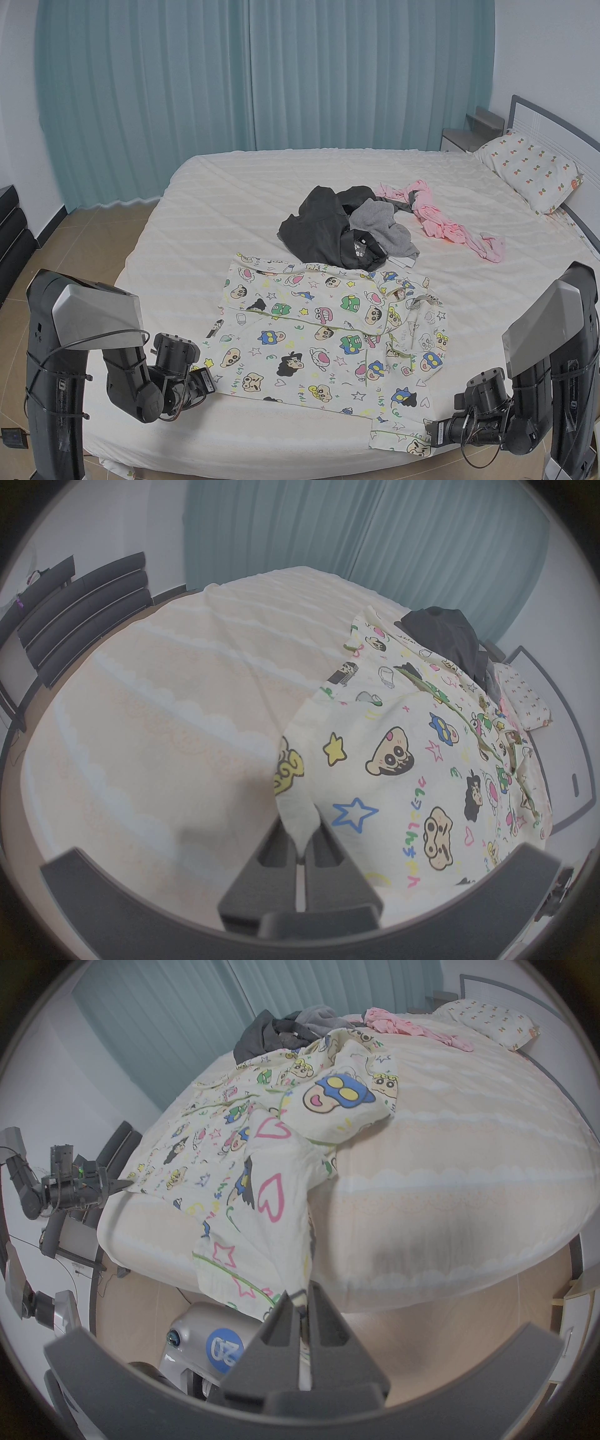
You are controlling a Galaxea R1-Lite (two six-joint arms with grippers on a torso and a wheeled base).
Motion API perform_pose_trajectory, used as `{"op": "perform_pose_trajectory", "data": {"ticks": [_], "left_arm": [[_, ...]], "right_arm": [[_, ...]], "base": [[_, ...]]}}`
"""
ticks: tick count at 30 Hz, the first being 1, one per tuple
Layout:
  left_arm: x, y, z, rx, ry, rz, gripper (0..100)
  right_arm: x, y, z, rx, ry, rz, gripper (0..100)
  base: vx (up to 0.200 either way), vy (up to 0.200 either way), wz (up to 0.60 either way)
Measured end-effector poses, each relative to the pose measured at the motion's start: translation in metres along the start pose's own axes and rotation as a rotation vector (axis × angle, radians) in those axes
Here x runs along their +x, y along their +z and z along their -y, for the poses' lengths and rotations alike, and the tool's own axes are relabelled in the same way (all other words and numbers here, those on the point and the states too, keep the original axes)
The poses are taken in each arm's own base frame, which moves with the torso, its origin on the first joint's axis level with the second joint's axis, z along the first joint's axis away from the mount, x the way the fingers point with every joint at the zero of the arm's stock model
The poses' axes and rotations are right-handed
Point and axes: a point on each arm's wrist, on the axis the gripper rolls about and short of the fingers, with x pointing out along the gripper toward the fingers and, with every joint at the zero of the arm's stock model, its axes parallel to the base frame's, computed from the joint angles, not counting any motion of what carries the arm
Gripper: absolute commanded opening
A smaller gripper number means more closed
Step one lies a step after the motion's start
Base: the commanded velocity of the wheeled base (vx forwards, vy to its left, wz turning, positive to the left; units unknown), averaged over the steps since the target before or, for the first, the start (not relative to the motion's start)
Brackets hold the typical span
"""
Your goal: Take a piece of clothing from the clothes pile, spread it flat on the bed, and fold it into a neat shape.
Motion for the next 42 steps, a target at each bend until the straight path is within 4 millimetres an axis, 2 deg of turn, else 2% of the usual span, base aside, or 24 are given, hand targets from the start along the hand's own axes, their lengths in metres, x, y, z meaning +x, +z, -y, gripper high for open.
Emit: {"op": "perform_pose_trajectory", "data": {"ticks": [14,22,23,36,42], "left_arm": [[-0.037,-0.02,-0.021,0.056,0.042,-0.089,0],[-0.041,-0.02,-0.022,0.054,0.028,-0.072,0],[-0.041,-0.021,-0.021,0.054,0.028,-0.072,0],[-0.041,-0.021,-0.021,0.055,0.027,-0.072,0],[-0.042,-0.021,-0.022,0.055,0.028,-0.072,0]], "right_arm": [[-0.009,0.001,0.008,-0.026,-0.027,-0.047,0],[-0.004,0.003,0.007,-0.029,0.003,-0.01,0],[-0.003,0.003,0.007,-0.033,0.003,-0.014,100],[0.004,0.0,0.003,-0.059,0.038,-0.003,100],[0.016,-0.002,-0.008,-0.102,0.066,0.03,100]], "base": [[0.0,0.0,0.0],[0.0,0.0,0.0],[0.0,0.0,0.0],[0.0,0.0,0.0],[0.0,0.0,0.0]]}}
